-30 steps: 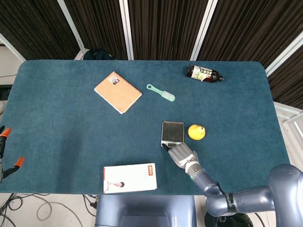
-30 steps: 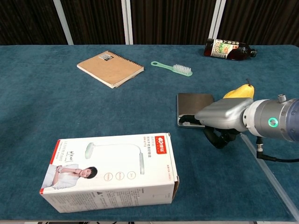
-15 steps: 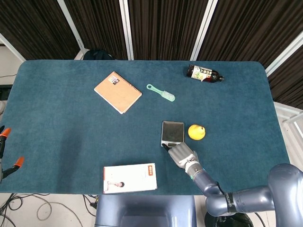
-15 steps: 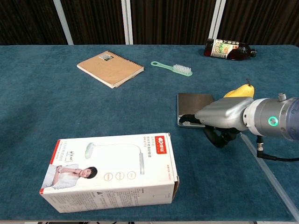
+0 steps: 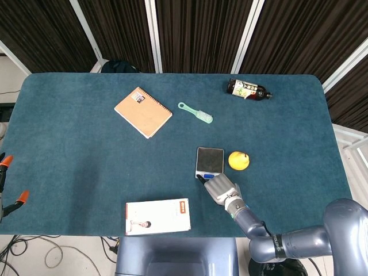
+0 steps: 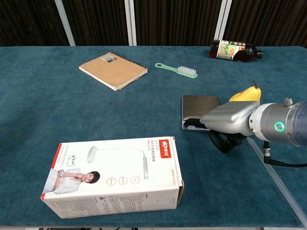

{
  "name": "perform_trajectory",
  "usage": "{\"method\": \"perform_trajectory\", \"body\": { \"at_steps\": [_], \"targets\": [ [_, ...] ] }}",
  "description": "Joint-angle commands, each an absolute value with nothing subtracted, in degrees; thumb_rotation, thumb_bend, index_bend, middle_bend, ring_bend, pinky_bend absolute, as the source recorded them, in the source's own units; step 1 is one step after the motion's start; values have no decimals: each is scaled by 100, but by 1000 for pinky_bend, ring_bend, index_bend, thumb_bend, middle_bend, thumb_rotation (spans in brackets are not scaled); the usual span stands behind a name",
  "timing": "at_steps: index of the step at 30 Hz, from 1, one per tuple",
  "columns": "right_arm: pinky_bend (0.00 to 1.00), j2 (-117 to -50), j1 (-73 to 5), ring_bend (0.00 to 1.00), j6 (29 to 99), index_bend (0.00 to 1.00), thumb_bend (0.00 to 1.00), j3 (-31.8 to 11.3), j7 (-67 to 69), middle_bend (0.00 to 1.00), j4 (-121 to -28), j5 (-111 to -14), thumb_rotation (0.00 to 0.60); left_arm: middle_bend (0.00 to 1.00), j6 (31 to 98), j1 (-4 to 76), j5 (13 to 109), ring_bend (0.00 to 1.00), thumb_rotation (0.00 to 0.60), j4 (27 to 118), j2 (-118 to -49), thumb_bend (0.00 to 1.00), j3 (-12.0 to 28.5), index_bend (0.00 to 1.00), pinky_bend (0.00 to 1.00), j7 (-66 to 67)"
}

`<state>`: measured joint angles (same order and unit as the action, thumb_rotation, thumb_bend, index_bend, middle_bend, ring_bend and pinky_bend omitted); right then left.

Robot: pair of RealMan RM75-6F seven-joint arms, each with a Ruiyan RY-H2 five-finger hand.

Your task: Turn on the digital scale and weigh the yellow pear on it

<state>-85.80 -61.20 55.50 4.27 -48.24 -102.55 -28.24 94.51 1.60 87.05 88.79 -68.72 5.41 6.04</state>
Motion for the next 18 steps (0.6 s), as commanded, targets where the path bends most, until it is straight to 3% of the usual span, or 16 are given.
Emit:
{"method": "perform_trajectory", "body": {
  "at_steps": [1,10,15,18],
  "targets": [
    [1000,-8574,-6127,903,5557,2,1000,426,-4828,779,-10270,-2816,600,51,9454,158,8703,0,600,8881,-6870,188,543,102,53,600],
    [1000,-8461,-5990,867,5793,2,1000,178,-4462,766,-10322,-3269,600,51,9460,155,8701,0,600,8884,-6863,188,546,102,53,590],
    [985,-8354,-5722,725,6131,1,996,23,-4007,604,-10324,-3929,600,51,9467,153,8701,0,600,8889,-6856,187,549,102,53,580],
    [735,-8200,-5491,582,6284,0,885,-141,-3511,463,-10430,-4261,600,51,9471,150,8696,0,600,8886,-6853,188,552,102,53,576]
  ]
}}
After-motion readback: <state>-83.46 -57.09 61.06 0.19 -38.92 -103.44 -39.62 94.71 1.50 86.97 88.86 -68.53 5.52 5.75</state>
